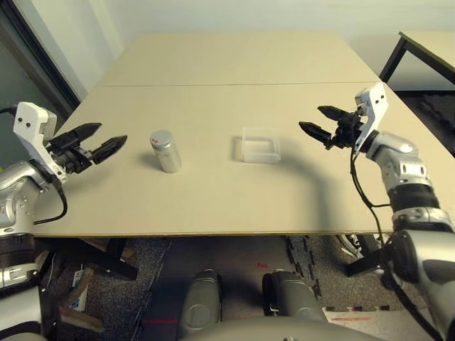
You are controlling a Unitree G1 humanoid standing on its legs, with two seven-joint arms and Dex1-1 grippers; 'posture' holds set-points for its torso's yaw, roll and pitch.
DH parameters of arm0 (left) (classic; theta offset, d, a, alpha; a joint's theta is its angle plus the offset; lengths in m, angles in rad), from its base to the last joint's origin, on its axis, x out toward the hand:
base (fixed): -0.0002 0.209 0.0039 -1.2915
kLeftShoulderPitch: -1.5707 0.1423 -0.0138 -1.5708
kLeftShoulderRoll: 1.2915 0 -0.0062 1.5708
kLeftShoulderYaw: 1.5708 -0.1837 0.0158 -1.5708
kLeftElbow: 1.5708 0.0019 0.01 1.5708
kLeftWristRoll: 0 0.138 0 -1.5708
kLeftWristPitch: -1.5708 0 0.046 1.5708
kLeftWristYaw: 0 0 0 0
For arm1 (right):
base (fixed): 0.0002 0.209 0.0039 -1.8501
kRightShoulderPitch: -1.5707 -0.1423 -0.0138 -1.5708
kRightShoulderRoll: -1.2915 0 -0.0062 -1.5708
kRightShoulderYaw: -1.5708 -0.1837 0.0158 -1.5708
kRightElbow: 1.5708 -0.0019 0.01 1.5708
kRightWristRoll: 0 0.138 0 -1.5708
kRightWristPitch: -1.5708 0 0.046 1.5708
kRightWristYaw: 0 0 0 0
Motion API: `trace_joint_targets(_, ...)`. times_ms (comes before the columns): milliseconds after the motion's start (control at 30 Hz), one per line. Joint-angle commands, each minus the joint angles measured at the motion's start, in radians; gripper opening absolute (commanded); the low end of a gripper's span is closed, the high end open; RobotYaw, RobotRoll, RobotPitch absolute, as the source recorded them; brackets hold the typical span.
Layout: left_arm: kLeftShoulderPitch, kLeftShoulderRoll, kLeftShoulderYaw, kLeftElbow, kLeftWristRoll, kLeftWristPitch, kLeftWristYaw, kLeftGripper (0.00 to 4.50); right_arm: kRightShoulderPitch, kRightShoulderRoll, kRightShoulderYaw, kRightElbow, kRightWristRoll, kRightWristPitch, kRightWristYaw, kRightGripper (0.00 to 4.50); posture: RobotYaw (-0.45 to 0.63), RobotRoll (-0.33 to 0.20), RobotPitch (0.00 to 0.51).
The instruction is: Pour the medicine from the bottle into the box.
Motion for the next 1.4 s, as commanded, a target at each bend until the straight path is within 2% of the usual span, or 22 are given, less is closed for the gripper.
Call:
trace_joint_targets(33, -0.048, 0.029, -0.067, 0.059, 0.029, -0.002, -0.099, 4.45, 0.006, -0.02, 0.026, -0.046, 0.01, 0.04, 0.044, 4.5, 0.07, 0.0, 0.047)
trace_joint_targets(333, -0.142, 0.028, -0.163, 0.196, 0.111, -0.103, -0.22, 4.45, 0.042, -0.032, 0.029, -0.143, 0.022, 0.099, 0.06, 4.5, 0.04, 0.0, 0.055)
trace_joint_targets(600, -0.23, -0.016, -0.207, 0.386, 0.183, -0.255, -0.269, 4.45, 0.103, -0.041, 0.05, -0.301, 0.048, 0.173, 0.061, 4.5, -0.01, 0.0, 0.061)
trace_joint_targets(967, -0.293, -0.098, -0.244, 0.566, 0.261, -0.383, -0.256, 4.45, 0.116, -0.078, 0.055, -0.366, 0.079, 0.225, 0.069, 4.5, -0.05, 0.0, 0.05)
trace_joint_targets(1400, -0.365, -0.159, -0.249, 0.735, 0.323, -0.486, -0.189, 4.45, 0.12, -0.095, 0.056, -0.385, 0.091, 0.242, 0.078, 4.5, -0.08, 0.0, 0.046)
